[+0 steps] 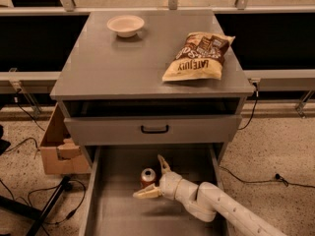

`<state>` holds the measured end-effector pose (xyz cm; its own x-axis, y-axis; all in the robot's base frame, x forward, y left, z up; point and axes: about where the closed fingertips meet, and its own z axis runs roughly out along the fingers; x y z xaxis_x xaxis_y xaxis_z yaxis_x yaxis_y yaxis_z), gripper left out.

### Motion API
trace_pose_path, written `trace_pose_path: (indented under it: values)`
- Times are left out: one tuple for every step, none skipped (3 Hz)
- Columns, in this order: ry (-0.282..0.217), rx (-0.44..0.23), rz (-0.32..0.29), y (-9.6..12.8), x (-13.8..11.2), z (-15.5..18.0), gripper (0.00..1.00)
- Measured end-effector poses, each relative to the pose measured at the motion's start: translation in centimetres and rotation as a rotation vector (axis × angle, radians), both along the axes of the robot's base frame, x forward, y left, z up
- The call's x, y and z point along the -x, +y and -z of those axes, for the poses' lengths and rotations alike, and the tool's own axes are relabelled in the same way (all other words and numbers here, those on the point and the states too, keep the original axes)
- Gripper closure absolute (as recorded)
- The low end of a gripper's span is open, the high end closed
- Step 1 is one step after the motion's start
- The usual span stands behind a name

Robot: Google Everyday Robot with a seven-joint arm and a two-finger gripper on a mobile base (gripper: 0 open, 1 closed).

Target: Place coke can into middle drawer

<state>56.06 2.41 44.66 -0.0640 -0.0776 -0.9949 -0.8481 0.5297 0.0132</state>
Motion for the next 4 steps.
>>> trace_pose_path:
  values:
    - [0.000, 0.010, -0.012, 0.3, -0.1, -0.5, 0.00]
    - [0.066, 0.076, -0.093, 0.0, 1.5, -2.7, 0.00]
    - [0.136, 0.164, -0.206, -1.3, 3.7, -5.0, 0.00]
    - [0.232, 0.271, -0.329, -3.4, 5.1, -8.3, 0.00]
